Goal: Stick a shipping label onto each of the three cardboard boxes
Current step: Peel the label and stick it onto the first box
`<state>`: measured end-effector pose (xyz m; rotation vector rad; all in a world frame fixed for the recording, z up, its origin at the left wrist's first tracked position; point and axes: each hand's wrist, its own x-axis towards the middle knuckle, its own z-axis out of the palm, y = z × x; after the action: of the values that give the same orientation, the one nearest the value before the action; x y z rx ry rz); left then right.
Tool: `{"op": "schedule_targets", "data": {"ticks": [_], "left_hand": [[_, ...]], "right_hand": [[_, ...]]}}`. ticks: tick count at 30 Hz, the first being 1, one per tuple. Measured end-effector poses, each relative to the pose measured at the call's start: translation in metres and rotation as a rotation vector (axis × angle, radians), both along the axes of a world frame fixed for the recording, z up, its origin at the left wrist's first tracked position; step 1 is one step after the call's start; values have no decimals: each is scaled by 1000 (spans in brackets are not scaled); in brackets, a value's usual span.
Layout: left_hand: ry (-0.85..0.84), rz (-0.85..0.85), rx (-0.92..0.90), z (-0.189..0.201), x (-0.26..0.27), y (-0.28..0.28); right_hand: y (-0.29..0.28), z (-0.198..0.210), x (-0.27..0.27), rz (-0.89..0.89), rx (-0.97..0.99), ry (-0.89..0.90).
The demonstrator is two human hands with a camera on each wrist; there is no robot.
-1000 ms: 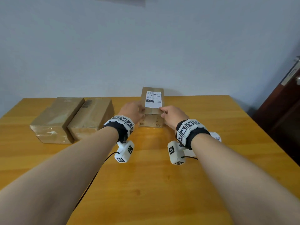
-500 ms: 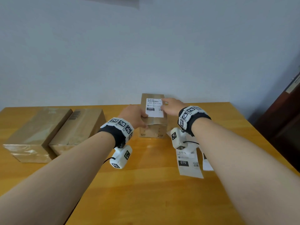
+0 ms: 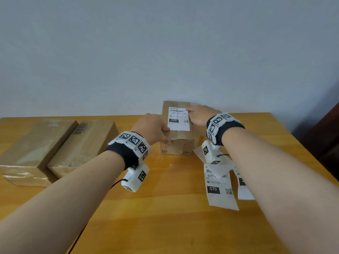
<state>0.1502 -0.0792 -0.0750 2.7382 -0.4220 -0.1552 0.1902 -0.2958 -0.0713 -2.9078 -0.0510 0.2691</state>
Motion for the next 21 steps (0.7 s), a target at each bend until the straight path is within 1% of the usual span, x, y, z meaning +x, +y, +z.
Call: {"op": "schedule_targets", "data": {"ticks": [5, 9, 11, 14, 15, 17, 19, 21], "left_hand": [[6, 15, -4, 0, 0, -1], [10, 13, -13, 0, 0, 0], [7, 3, -11, 1, -2, -1], [0, -13, -17, 1, -2, -4], [-2, -20, -22, 1, -2, -7], [-7, -34, -36, -1, -3, -13], [-12, -49, -48, -2, -3, -21], [-15, -61, -46, -3, -4, -30]], "right_hand": [[4, -3, 3, -42, -98, -13], [6, -1, 0, -59, -107, -7], [3, 4, -4, -50, -37, 10], [-7, 1, -10, -82, 169, 83], [-11, -2, -13, -108, 245, 101], [-24, -11, -21, -219, 344, 81], [-36, -17, -32, -340, 353, 63], [-48, -20, -40, -392, 313, 91]]}}
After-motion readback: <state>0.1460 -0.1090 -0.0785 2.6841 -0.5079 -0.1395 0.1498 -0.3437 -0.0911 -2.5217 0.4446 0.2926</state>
